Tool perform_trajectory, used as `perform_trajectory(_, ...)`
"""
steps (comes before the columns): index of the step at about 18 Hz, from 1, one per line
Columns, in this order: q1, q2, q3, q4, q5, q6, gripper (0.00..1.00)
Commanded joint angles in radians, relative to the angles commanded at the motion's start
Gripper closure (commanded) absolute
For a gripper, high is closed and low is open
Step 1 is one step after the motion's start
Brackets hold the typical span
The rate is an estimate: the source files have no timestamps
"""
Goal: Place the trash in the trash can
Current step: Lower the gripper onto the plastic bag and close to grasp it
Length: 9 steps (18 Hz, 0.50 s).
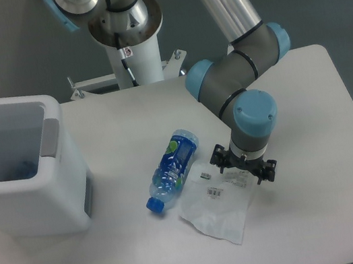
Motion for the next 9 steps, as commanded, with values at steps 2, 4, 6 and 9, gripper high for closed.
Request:
perform_trajectory(2,0.003,0.0,0.0,-0.002,0.0,-0.002,0.0)
perform_trajectory(4,0.003,-0.005,-0.002,-0.002,0.002,0.0,0.0)
perform_trajectory(6,0.002,-0.009,0.0,-0.002,0.002,-0.003,0.0)
perform_trajectory(9,0.002,-0.014,0.0,0.0,0.003,-0.008,0.0)
